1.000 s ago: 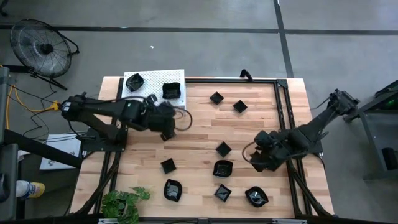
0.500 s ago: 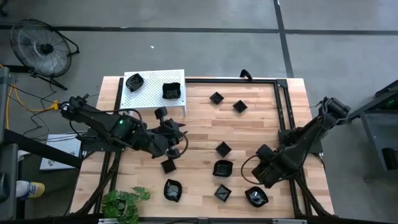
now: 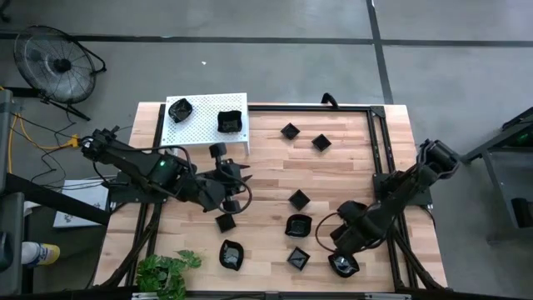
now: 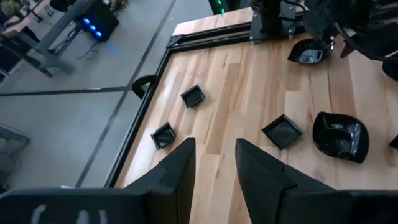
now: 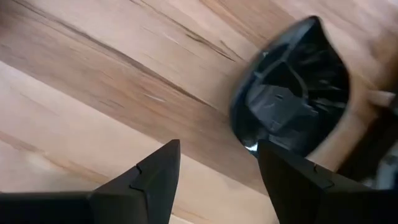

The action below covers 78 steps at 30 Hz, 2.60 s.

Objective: Pick & Place Mini shaped plates
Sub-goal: Stack the black leaf-shaped plate on the black leaf-shaped plate on the shelf

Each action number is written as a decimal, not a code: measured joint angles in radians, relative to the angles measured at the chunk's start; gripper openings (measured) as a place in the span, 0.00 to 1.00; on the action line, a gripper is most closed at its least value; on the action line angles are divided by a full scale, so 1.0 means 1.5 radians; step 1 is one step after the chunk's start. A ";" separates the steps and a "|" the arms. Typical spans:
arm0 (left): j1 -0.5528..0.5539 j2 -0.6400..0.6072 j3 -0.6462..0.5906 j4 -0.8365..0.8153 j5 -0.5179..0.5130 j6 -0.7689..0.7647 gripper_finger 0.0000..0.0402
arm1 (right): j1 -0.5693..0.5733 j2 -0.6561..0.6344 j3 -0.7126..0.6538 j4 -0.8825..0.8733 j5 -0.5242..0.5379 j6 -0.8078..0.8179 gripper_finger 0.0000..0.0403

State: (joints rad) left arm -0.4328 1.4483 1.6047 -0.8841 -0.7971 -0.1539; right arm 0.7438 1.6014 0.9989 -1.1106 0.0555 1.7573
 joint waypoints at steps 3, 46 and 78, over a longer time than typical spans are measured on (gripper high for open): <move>0.000 0.000 0.000 0.000 0.001 0.024 0.28 | -0.010 0.029 0.000 0.005 -0.002 -0.004 0.52; 0.000 0.000 0.000 -0.001 0.047 0.042 0.28 | -0.063 0.073 -0.064 0.057 -0.026 -0.038 0.39; 0.000 0.000 0.000 0.000 0.042 0.014 0.28 | -0.063 0.053 -0.065 0.050 -0.049 -0.118 0.01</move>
State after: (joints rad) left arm -0.4324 1.4483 1.6047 -0.8844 -0.7335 -0.1326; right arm 0.6498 1.6806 0.9016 -1.0353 -0.0180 1.5806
